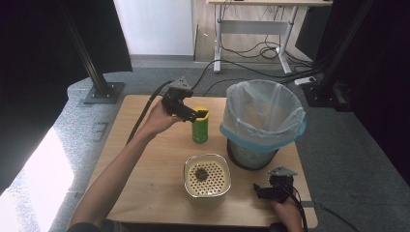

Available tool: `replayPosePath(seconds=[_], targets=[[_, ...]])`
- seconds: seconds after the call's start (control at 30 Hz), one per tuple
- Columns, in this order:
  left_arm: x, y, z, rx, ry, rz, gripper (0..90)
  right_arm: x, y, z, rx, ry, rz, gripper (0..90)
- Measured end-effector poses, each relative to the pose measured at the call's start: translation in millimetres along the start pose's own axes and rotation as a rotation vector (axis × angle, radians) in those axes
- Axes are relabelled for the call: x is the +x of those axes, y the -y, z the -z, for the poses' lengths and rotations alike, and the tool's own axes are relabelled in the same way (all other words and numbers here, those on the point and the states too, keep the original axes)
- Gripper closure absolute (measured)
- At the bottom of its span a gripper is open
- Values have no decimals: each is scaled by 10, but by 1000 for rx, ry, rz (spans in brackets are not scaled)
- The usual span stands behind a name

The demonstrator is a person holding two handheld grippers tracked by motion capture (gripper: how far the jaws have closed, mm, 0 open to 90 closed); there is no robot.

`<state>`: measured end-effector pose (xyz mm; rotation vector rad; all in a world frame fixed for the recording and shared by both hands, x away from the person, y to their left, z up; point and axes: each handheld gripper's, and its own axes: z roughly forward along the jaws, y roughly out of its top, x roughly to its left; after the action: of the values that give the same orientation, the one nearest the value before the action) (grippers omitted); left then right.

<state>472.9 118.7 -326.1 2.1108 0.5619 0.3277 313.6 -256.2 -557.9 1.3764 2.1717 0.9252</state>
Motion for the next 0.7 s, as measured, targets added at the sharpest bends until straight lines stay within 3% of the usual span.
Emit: replayPosePath(seconds=[0.2,0.47,0.6,0.7], targets=[[81,194,-37,-3,-38,36,0,0,0,0,0,0,1,0],[139,429,-108,22,-86,26,0,0,0,1,1,-1,1,0],[179,544,-168,31,-73,48,0,0,0,1,0,-1,1,0],[207,643,-236,46,-76,43,0,0,0,1,1,-1,1,0]])
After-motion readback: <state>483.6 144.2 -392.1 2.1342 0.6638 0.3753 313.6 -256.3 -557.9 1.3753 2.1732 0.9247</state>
